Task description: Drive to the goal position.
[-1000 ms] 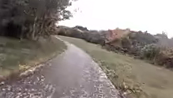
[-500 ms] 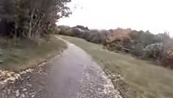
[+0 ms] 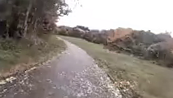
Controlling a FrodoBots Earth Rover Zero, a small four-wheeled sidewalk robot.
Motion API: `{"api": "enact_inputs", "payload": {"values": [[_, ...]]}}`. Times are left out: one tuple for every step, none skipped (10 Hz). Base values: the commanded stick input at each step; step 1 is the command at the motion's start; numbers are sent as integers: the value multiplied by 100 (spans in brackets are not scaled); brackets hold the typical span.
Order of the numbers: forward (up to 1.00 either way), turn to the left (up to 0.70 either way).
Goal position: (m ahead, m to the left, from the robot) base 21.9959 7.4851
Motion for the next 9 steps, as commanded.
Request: {"api": "enact_inputs", "payload": {"values": [[100, 0], [100, 0], [100, 0], [100, 0], [100, 0], [100, 0], [100, 0], [100, 0], [100, 0]]}}
